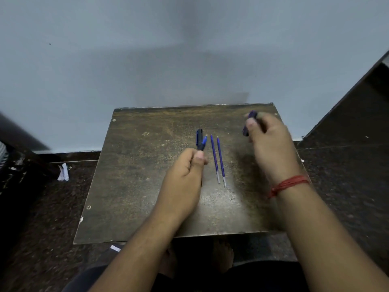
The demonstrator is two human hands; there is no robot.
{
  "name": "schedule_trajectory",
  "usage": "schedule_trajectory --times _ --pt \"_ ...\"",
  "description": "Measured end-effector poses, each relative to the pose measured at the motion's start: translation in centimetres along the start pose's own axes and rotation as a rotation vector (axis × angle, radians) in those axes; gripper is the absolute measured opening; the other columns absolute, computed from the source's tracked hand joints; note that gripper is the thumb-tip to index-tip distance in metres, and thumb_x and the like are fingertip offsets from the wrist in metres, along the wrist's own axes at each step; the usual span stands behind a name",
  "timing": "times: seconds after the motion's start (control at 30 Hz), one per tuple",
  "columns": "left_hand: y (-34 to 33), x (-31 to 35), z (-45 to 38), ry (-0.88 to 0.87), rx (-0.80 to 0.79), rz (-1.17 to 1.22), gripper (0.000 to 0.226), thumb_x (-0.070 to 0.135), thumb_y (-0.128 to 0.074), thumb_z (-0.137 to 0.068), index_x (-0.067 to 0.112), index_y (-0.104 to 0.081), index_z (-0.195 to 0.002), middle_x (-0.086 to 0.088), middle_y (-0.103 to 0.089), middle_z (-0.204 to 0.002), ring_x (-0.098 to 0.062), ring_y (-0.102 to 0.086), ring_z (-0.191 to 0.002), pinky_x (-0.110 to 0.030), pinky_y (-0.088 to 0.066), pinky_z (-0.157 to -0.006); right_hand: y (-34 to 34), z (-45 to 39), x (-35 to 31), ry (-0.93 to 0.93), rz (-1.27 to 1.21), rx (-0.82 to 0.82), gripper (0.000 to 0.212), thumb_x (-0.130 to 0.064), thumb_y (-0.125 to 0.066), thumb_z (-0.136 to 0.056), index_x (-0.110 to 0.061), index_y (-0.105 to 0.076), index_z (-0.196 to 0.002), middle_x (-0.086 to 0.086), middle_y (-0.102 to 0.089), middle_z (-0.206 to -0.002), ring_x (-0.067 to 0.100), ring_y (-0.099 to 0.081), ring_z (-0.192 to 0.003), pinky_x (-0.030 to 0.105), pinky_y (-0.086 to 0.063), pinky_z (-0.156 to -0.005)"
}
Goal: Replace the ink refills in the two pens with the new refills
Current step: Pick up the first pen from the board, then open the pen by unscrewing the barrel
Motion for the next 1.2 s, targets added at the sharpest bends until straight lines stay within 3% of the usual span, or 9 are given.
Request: schedule_trajectory --times 0.07,0.17,0.33,0.57,0.7,0.87,0.97,1.07,1.2 --pt "0.4 -0.9 -0.8 0.057 0.041 0.092 0.029 0.046 -0.039 -0.103 0.032 -0.061 -0.089 0.018 -0.043 -0.051 -0.006 -0.037 -0.051 -0.030 -0.030 -0.049 -1.2 0.6 1.1 0.005 0.343 -0.128 0.011 -0.025 -0.059 -0.098 -0.025 -0.060 -0.109 -0.004 -0.063 -0.085 0.013 -0.058 -0.077 0.030 -0.043 -0.071" --pt "1.0 -1.4 -1.1 0.072 0.074 0.097 0.024 0.037 -0.040 -0.105 0.035 -0.061 -0.095 0.020 -0.050 -0.060 -0.005 -0.041 -0.057 -0.030 -0.032 -0.054 -1.9 0.7 2.2 -0.036 0.584 -0.196 0.018 -0.033 -0.061 -0.096 -0.022 -0.053 -0.108 0.001 -0.064 -0.093 0.022 -0.059 -0.087 0.033 -0.044 -0.073" --pt "1.8 -1.1 -1.2 0.047 0.078 0.061 0.022 0.035 -0.038 -0.106 0.034 -0.060 -0.103 0.008 -0.050 -0.069 -0.007 -0.041 -0.054 -0.032 -0.034 -0.056 -2.2 0.8 2.1 -0.081 0.717 -0.203 0.021 -0.038 -0.057 -0.097 -0.018 -0.052 -0.096 0.006 -0.063 -0.092 0.029 -0.058 -0.085 0.036 -0.046 -0.071" --pt "1.9 -0.7 -1.1 0.038 0.080 0.061 0.022 0.036 -0.038 -0.107 0.029 -0.058 -0.101 0.007 -0.054 -0.069 -0.003 -0.043 -0.048 -0.026 -0.035 -0.050 -1.4 0.8 1.6 -0.105 0.801 -0.190 0.029 -0.043 -0.047 -0.101 -0.015 -0.055 -0.100 0.008 -0.064 -0.094 0.029 -0.056 -0.084 0.035 -0.042 -0.069" --pt "1.9 -0.3 -1.2 0.013 0.091 0.018 0.023 0.035 -0.039 -0.107 0.024 -0.057 -0.098 0.008 -0.056 -0.070 0.001 -0.043 -0.047 -0.022 -0.036 -0.051 -1.3 1.4 -2.2 0.053 0.447 -0.077 0.024 -0.039 -0.047 -0.102 -0.019 -0.057 -0.096 -0.002 -0.060 -0.079 0.018 -0.055 -0.071 0.030 -0.041 -0.059" --pt "1.1 0.6 -1.0 -0.042 0.042 -0.068 0.026 0.023 -0.044 -0.105 0.024 -0.058 -0.084 0.009 -0.057 -0.068 0.001 -0.048 -0.054 -0.017 -0.039 -0.055 -7.2 4.7 -1.7 -0.100 -0.129 -0.360 0.030 -0.044 -0.064 -0.092 -0.016 -0.063 -0.083 0.004 -0.062 -0.072 0.019 -0.053 -0.061 0.038 -0.046 -0.061" --pt "0.7 1.1 -0.9 -0.100 0.018 -0.160 0.026 0.019 -0.047 -0.104 0.022 -0.057 -0.081 0.009 -0.057 -0.064 0.000 -0.051 -0.057 -0.013 -0.038 -0.054 -7.9 4.8 -1.4 -0.134 -0.265 -0.331 0.038 -0.037 -0.071 -0.088 -0.001 -0.058 -0.084 0.012 -0.054 -0.070 0.023 -0.045 -0.060 0.037 -0.038 -0.056" --pt "0.8 1.5 -0.9 -0.152 0.025 -0.215 0.019 0.022 -0.047 -0.104 0.018 -0.063 -0.096 0.006 -0.059 -0.065 -0.004 -0.055 -0.061 -0.017 -0.040 -0.055 -7.6 4.7 -1.4 -0.142 -0.363 -0.299 0.031 -0.022 -0.072 -0.090 0.004 -0.058 -0.082 0.013 -0.052 -0.071 0.021 -0.043 -0.061 0.027 -0.036 -0.048" --pt "0.9 1.4 -0.9 -0.153 0.048 -0.217 0.021 0.028 -0.046 -0.105 0.027 -0.067 -0.109 0.004 -0.073 -0.091 -0.009 -0.064 -0.086 -0.028 -0.048 -0.077 -7.1 4.6 -1.9 -0.096 -0.418 -0.301 0.027 -0.015 -0.070 -0.091 0.010 -0.063 -0.086 0.009 -0.059 -0.065 0.008 -0.052 -0.053 0.020 -0.041 -0.048"
Point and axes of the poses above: each hand's wrist, its own z-axis away from the middle knuckle, its own y-axis out of the back of the hand, x = y × z, the point moved 9 cm from there along -z, towards the middle knuckle
